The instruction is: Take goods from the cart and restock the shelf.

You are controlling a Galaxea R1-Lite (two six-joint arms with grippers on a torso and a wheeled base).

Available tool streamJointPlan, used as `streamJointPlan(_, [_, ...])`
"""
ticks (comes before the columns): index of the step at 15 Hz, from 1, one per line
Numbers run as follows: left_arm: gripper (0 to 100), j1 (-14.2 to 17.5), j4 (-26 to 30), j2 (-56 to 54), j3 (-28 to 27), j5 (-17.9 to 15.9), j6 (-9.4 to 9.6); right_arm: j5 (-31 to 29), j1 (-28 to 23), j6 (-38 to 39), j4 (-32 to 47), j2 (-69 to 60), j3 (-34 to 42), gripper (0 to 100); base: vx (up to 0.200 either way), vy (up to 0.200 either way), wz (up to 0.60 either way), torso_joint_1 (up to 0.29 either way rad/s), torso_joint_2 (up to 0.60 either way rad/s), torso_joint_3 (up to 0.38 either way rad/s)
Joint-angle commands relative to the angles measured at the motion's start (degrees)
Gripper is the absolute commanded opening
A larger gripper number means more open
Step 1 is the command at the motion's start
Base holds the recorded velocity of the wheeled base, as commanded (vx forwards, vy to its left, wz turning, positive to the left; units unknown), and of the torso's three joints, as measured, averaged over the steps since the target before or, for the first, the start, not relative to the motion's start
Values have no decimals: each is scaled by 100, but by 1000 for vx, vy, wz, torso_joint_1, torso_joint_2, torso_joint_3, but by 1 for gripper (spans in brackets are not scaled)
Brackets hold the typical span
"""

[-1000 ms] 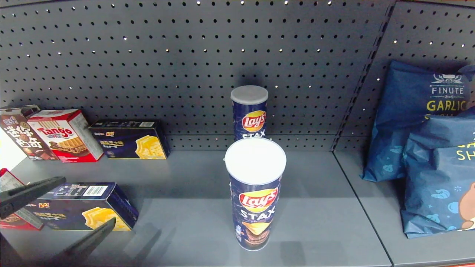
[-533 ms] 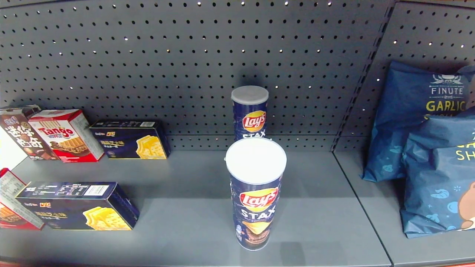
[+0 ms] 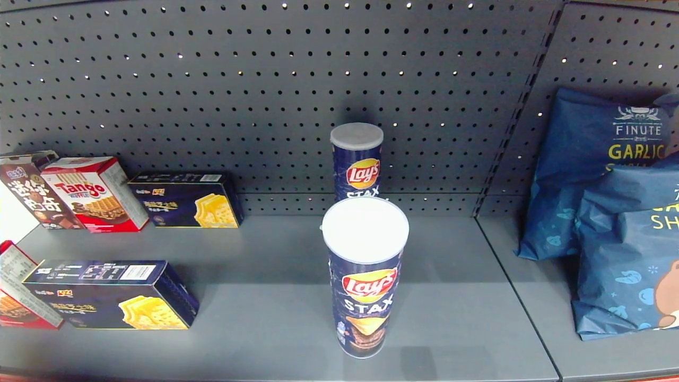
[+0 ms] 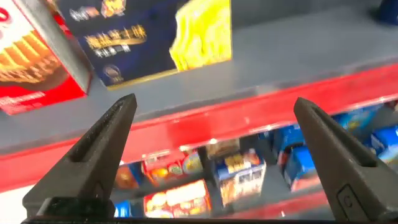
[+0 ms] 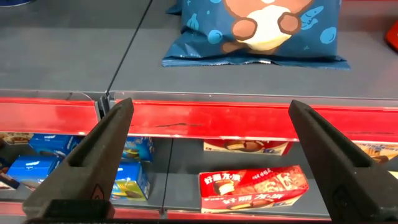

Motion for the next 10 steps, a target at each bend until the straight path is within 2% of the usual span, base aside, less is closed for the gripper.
streamJointPlan(1, [100, 0, -2, -167, 2, -17, -381, 2, 1, -4, 0, 7, 0, 100, 0, 0, 0, 0, 0, 0])
streamJointPlan(2, [100, 0, 15, -167, 2, -26, -653, 2, 1, -4, 0, 7, 0, 100, 0, 0, 0, 0, 0, 0])
streamJointPlan(3, [100, 0, -2, -167, 2, 124, -662, 2, 1, -4, 0, 7, 0, 100, 0, 0, 0, 0, 0, 0])
streamJointPlan(4, [100, 0, 156, -167, 2, 950, -469, 2, 1, -4, 0, 7, 0, 100, 0, 0, 0, 0, 0, 0])
streamJointPlan(5, [100, 0, 174, -167, 2, 1161, -372, 2, 1, 5, 0, 7, 0, 100, 0, 0, 0, 0, 0, 0])
streamJointPlan(6, [100, 0, 165, -167, 2, 1020, -223, 11, 1, -4, 0, 7, 0, 100, 0, 0, 0, 0, 0, 0])
streamJointPlan(7, [100, 0, 341, -167, 2, 739, -3, 2, 1, -4, 0, 7, 0, 100, 0, 0, 0, 0, 0, 0])
streamJointPlan(9, [100, 0, 393, -167, -15, 704, -3, 2, 1, -4, 0, 7, 0, 100, 0, 0, 0, 0, 0, 0])
streamJointPlan(10, [100, 0, 376, -167, -6, 519, 50, 2, 1, 5, 0, 7, 0, 100, 0, 0, 0, 0, 0, 0])
